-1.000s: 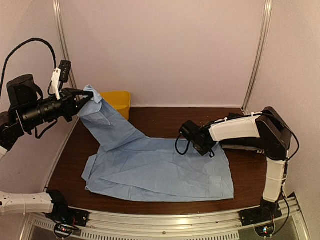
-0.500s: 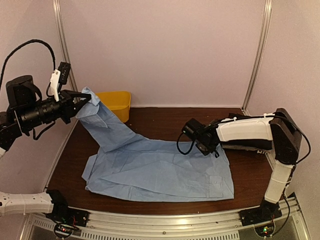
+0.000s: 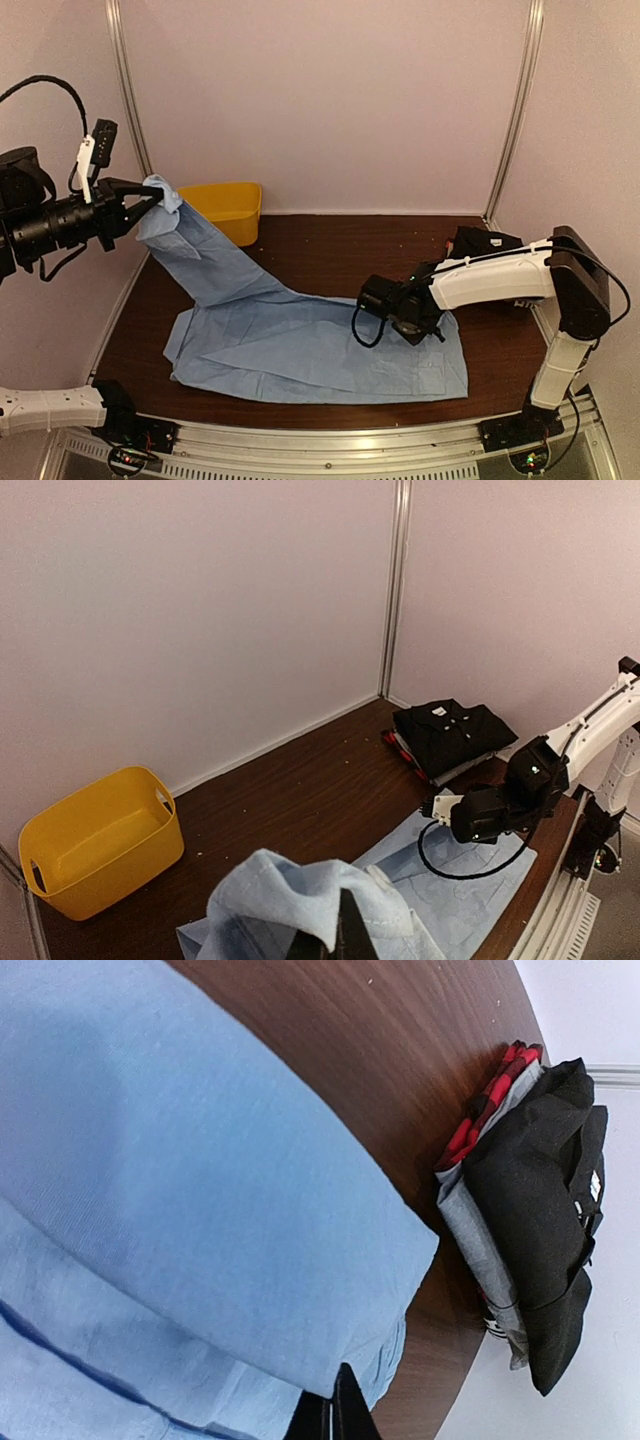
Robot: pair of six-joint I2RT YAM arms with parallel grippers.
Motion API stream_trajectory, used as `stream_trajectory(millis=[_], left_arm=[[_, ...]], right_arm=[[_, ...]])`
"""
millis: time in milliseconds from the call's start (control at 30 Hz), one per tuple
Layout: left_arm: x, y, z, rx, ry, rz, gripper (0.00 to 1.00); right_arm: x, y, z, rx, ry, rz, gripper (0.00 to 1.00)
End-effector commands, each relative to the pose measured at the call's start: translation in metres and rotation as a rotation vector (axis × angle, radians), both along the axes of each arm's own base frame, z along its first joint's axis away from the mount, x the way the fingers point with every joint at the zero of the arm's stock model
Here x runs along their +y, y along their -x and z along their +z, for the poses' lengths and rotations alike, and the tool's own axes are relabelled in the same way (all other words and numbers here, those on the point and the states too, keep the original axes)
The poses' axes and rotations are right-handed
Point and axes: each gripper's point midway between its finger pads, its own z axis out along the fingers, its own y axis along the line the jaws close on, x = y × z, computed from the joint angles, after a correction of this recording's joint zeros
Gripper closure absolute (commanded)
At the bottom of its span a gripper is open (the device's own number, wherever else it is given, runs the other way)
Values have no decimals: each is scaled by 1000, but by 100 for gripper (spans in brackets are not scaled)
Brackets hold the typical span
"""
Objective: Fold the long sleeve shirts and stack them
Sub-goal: Fold the 1/3-folded shirt at the center of the board.
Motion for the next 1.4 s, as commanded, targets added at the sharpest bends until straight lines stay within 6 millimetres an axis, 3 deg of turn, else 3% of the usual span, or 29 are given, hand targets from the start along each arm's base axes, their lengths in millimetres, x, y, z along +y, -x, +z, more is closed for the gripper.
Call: stream_trajectory(millis=[0,200,533,667,900,1100,1267,1367], left_arm=[[-7,10,-18,37,-46,-73,100],[-9,13,-47,106,-114,-93,100],[-19,23,-62,132,-147,-185,100],[-20,16,-66,141,-161,-163,100],[-19,1,-57,118,-137,-97,100],[-33,-1,-48,113,-85,-148,100],[-63,-2,-49,131,-29,-276,100],[-83,-8,-57,166,-24,-341,100]], right_arm=[[-5,21,-1,37,-7,-23,100],[3,31,-4,74,-27,-15,100],[0,43,-12,153,1,-84,100],[1,48,-20,180,-2,-78,89],[1,50,-23,190,-17,-72,64],[22,39,-2,120,-164,-48,57],[51,25,29,42,-428,-24,53],[57,20,44,5,-543,-21,52]])
